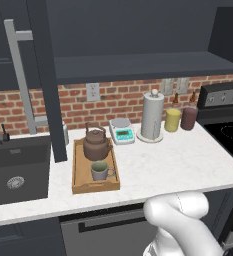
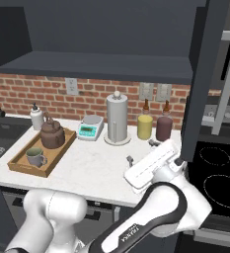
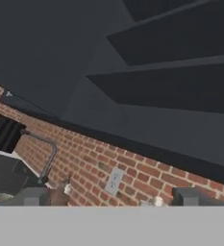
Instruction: Pick the kettle from the counter and place it on the tray. Then pick the mug from the cabinet and place it on the tray. Then close the cabinet doors.
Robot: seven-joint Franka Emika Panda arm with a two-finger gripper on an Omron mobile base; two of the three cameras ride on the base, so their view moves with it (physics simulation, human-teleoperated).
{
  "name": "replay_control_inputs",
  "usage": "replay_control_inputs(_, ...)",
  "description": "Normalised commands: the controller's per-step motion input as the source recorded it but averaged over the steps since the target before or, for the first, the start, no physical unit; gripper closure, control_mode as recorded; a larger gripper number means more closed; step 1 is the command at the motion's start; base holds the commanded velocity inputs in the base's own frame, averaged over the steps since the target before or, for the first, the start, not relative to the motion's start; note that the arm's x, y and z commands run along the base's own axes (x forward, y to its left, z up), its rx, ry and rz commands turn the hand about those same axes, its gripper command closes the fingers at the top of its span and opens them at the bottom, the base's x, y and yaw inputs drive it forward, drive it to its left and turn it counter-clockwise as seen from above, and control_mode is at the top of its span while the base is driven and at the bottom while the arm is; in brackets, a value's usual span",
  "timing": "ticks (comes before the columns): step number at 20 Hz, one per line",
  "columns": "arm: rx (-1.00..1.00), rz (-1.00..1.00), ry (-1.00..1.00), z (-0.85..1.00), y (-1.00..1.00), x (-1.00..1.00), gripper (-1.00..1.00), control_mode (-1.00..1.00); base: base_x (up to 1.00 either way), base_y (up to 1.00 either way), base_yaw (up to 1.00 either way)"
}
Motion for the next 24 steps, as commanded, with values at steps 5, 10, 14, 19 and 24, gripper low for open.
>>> replay_control_inputs(5, 0.05, 0.0, -0.13, 0.13, -0.39, 0.18, -1.0, -1.0, 0.0, 0.0, 0.0)
replay_control_inputs(10, 0.05, 0.0, -0.08, 0.14, -0.4, 0.11, -1.0, -1.0, 0.0, 0.0, 0.0)
replay_control_inputs(14, 0.03, 0.0, 0.0, 0.09, -0.38, 0.05, -1.0, -1.0, 0.0, 0.0, 0.0)
replay_control_inputs(19, 0.05, 0.0, 0.0, 0.03, -0.36, 0.04, -1.0, -1.0, 0.0, 0.0, 0.0)
replay_control_inputs(24, 0.06, 0.0, 0.0, 0.21, -0.36, 0.01, -1.0, -1.0, 0.0, 0.0, 0.0)
